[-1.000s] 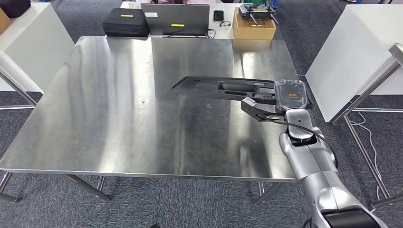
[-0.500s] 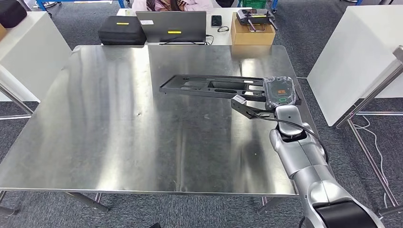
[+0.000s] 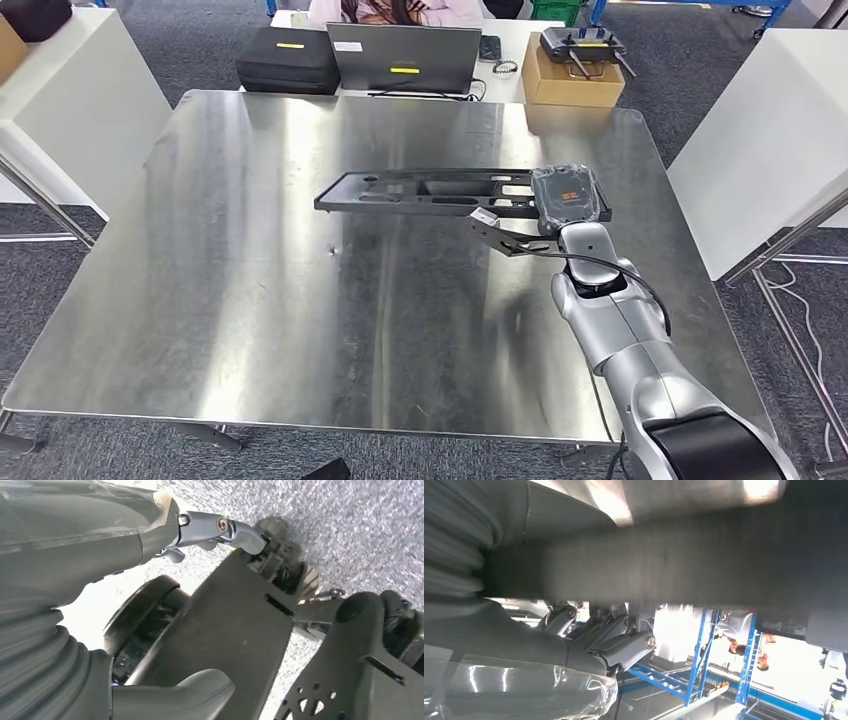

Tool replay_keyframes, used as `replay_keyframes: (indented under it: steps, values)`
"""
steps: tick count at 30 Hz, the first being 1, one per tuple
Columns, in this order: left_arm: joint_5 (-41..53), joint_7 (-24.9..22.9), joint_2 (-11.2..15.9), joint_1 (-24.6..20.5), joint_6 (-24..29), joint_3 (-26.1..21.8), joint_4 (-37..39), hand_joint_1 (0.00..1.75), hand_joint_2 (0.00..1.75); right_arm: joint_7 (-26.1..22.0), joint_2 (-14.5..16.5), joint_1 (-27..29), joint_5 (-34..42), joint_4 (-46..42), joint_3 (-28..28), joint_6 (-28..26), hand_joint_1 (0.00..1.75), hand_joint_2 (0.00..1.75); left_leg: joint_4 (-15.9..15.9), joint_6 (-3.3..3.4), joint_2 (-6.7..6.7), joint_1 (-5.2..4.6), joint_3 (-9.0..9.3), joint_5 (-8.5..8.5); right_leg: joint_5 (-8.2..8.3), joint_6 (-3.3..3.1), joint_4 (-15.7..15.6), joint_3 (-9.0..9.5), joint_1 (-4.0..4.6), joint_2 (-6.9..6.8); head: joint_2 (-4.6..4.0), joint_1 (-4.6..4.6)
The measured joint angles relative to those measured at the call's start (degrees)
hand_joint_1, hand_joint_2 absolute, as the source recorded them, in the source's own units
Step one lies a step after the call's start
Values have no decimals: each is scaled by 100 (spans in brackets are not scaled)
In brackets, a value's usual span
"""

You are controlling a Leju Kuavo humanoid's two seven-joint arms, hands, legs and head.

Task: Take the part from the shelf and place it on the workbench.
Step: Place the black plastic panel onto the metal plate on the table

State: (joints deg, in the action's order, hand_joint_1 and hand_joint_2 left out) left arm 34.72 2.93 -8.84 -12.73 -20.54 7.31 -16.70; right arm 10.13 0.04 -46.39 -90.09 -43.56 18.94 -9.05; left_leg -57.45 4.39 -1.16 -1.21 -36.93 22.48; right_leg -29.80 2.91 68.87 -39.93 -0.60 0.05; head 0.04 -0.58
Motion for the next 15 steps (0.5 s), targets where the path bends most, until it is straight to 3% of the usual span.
replay_keyframes:
  steps: [2,4,15]
  values:
    - [-4,-1,-12,-8,-1,9,-1,0,175,-10,10,-28,0,33,13,-1,175,175,-10,10,-25,-54,23,29,382,-115,-803,313,97,12,0,-5]
    - [-5,1,-26,-9,-4,21,-2,0,175,-16,32,-65,0,54,22,-2,175,175,-31,10,-36,-82,14,58,551,-225,-1146,459,133,29,0,-8]
    - [-82,37,-11,-8,-29,34,-2,0,175,-87,102,-99,0,162,23,1,175,175,-35,20,-30,-81,20,84,578,-236,-1168,474,116,39,0,-2]
